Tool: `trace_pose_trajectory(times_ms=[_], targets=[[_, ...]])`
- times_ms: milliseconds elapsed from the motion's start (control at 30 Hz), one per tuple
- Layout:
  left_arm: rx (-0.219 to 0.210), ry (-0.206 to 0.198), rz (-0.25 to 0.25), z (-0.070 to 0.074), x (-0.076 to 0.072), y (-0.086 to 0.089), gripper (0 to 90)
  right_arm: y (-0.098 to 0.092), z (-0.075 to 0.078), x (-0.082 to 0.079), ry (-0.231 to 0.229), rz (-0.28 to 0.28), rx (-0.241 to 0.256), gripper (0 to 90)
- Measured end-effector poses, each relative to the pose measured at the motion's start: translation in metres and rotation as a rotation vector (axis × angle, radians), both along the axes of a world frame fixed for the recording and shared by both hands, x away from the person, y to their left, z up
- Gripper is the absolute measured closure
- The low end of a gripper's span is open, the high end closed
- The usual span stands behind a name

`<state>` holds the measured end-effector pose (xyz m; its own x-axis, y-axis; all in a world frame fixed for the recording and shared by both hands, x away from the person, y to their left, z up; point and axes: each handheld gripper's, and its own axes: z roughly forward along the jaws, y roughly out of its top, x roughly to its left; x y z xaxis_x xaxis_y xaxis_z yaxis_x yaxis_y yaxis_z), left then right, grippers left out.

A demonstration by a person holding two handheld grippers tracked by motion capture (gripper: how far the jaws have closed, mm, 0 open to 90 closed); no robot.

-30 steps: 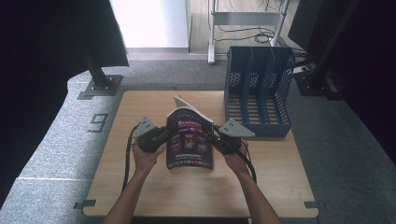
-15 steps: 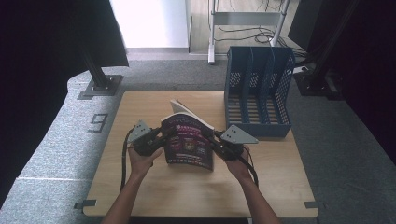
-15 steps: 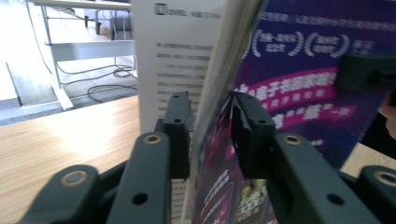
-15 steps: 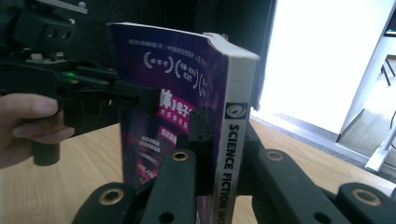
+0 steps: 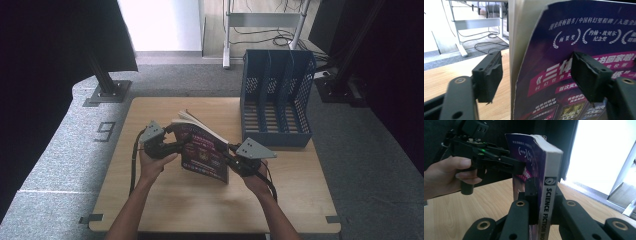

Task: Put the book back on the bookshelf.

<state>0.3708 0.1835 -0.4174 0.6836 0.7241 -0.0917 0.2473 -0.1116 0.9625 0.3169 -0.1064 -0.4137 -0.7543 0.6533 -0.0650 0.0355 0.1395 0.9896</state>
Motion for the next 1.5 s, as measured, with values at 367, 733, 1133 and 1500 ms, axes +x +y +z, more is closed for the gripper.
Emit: trace_pose_trajectory(times_ms=[367, 733, 1133, 1500], targets=[[0.022, -0.03, -0.013, 0.002, 0.002, -0.004, 18.6, 0.001, 0.0, 0.0, -0.005, 0.012, -0.003, 81.6], [0.021, -0.024, -0.045, 0.008, 0.004, -0.011, 16.0, 0.0, 0.0, 0.0, -0.005, 0.018, -0.008, 81.2], [0.012, -0.029, -0.069, 0.008, 0.013, -0.008, 14.5, 0.0, 0.0, 0.002, -0.005, 0.031, -0.014, 81.3], [-0.002, -0.01, -0.086, 0.007, 0.013, -0.011, 14.7, 0.006, -0.003, 0.009, 0.013, 0.06, -0.028, 70.5]])
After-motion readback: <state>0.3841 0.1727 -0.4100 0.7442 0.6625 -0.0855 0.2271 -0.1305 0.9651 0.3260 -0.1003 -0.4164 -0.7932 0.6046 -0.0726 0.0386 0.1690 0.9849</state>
